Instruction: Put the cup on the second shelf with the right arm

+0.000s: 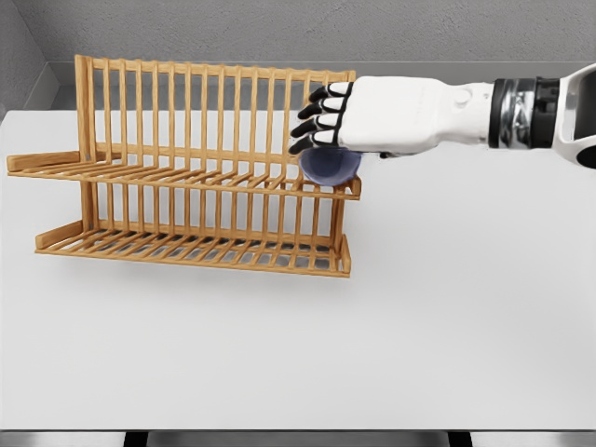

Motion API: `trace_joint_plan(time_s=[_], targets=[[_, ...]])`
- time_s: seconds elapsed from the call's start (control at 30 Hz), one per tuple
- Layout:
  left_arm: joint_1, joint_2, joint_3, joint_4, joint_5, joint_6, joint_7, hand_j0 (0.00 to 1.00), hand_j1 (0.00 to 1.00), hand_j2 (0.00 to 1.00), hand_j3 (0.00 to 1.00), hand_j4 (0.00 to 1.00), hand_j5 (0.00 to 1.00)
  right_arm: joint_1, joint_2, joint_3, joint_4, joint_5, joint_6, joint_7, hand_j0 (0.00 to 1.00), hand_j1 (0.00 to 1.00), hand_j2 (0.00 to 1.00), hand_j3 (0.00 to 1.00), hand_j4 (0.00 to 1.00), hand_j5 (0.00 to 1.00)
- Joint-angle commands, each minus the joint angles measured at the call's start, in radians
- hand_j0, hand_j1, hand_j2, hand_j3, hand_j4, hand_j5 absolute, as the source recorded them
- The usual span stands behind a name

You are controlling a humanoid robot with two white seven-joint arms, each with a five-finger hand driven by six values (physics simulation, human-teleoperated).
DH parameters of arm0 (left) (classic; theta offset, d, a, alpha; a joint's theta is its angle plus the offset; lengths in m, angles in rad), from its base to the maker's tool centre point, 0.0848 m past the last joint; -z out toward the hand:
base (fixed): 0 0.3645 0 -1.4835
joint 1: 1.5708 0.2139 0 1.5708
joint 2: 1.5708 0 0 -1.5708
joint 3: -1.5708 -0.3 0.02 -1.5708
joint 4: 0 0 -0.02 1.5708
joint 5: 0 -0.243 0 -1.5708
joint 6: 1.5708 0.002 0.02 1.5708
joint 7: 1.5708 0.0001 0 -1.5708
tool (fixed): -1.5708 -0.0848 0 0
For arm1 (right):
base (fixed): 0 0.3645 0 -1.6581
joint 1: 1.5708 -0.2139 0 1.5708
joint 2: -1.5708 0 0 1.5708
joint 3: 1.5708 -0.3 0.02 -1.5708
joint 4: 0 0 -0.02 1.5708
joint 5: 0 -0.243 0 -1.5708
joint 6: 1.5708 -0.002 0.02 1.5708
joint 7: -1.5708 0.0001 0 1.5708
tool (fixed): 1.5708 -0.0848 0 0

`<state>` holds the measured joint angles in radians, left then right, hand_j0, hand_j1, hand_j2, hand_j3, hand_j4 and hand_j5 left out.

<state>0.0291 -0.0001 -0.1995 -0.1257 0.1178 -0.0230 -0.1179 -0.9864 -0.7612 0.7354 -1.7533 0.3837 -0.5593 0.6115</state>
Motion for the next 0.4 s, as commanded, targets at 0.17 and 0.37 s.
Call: trace_joint_plan(time_s=[0.17, 0.37], targets=[[0.000, 0.000, 0.000, 0.000, 0.000, 0.000, 0.000, 1.00, 1.00, 1.00, 1.00, 1.00, 1.00, 0.278, -0.136, -0.464, 0.173, -0.006, -0.008, -0.001, 1.00, 1.00, 1.00, 1.00, 1.00, 1.00], [0.000, 0.000, 0.000, 0.000, 0.000, 0.000, 0.000, 1.00, 1.00, 1.00, 1.00, 1.00, 1.00, 0.594, 0.059, -0.636, 0.172, 0.009, -0.052, -0.001, 1.00, 1.00, 1.00, 1.00, 1.00, 1.00]])
